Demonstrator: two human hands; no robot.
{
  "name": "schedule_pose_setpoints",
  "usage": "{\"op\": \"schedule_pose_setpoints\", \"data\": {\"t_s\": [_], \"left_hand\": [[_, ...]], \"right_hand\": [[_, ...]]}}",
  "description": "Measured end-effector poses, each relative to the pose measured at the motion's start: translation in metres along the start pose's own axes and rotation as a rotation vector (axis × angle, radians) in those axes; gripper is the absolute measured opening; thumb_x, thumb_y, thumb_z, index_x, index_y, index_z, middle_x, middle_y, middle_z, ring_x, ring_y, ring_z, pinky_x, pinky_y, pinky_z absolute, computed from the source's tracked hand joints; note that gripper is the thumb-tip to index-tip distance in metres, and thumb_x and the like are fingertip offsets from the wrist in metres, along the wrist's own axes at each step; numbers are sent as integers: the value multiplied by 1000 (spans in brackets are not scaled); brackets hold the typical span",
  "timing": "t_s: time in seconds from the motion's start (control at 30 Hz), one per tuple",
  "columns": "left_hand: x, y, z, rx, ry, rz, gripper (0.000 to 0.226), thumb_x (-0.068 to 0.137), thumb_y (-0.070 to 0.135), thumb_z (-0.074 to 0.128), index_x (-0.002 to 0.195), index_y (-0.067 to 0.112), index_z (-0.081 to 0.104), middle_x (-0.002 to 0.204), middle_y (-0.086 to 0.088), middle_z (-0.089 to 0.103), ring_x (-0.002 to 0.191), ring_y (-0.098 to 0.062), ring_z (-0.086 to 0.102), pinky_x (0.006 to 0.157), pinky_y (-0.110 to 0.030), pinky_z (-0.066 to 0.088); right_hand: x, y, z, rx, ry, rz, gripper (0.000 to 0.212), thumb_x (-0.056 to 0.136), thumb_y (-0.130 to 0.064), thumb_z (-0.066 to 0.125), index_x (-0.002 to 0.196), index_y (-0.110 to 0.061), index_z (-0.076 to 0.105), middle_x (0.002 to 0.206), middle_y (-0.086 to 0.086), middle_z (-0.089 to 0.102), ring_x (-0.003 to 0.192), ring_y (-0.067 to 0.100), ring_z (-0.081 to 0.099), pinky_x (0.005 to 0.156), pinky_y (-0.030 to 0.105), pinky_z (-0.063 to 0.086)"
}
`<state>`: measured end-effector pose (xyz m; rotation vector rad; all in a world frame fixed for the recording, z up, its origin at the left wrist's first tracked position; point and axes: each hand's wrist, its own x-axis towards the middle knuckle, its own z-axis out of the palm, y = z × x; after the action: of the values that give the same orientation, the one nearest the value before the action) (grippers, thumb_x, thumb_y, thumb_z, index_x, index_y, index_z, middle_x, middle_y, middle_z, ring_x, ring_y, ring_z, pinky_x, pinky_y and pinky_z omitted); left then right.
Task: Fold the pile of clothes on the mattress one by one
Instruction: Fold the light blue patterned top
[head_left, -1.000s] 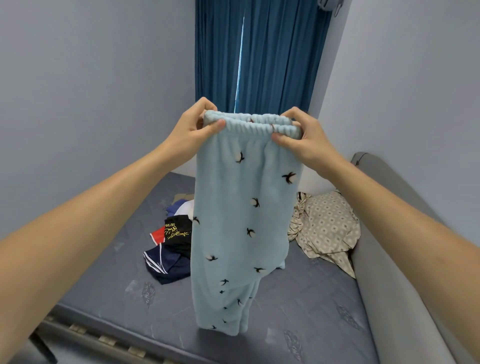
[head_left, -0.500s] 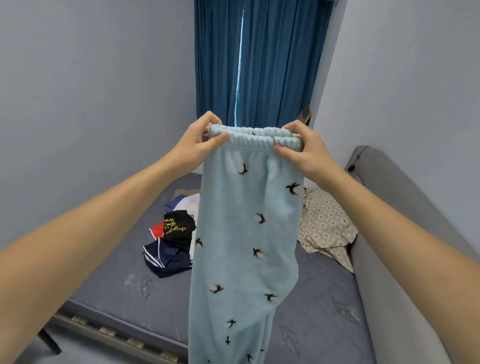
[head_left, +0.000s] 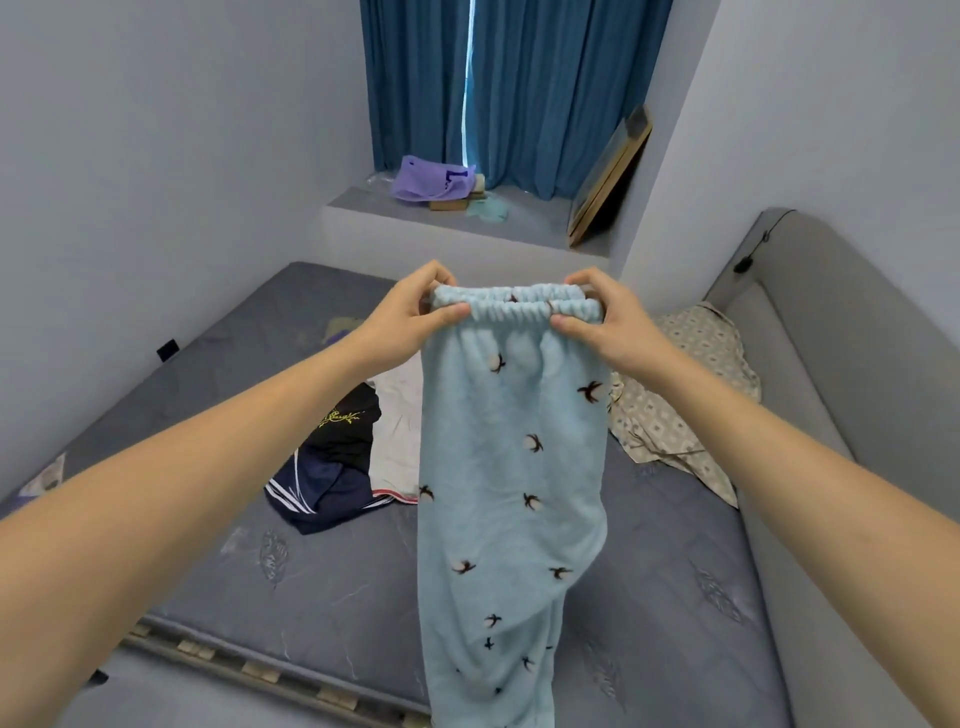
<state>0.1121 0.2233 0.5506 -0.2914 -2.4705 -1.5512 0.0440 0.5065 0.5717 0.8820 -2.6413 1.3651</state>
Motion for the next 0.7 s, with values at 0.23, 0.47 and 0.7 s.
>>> {"op": "schedule_pose_setpoints", "data": {"t_s": [0.23,0.47,0.7], "left_hand": [[135,-201,27,22,-87,-100,30,96,39,70,101,16,52,100,-17,59,85,-19,55,75,-51,50],[238,-389,101,48,-44,-192,29,97,33,70,104,11,53,96,-11,62,83,-15,53,77,-42,49],[260,-519,179,211,-128,-327,72,97,31,69,158,28,31,144,-9,39,122,-21,47,114,-39,39]], "right_hand": [[135,158,84,-84,-72,164,36,90,-17,79,118,-21,57,107,2,63,88,3,61,78,24,49],[217,347,179,-113,-7,305,38,95,-18,73,128,-17,54,117,3,60,104,19,60,90,37,51],[207,474,277,-513,144,248,60,93,-7,59,150,-15,43,147,12,44,136,36,40,108,49,43]]}}
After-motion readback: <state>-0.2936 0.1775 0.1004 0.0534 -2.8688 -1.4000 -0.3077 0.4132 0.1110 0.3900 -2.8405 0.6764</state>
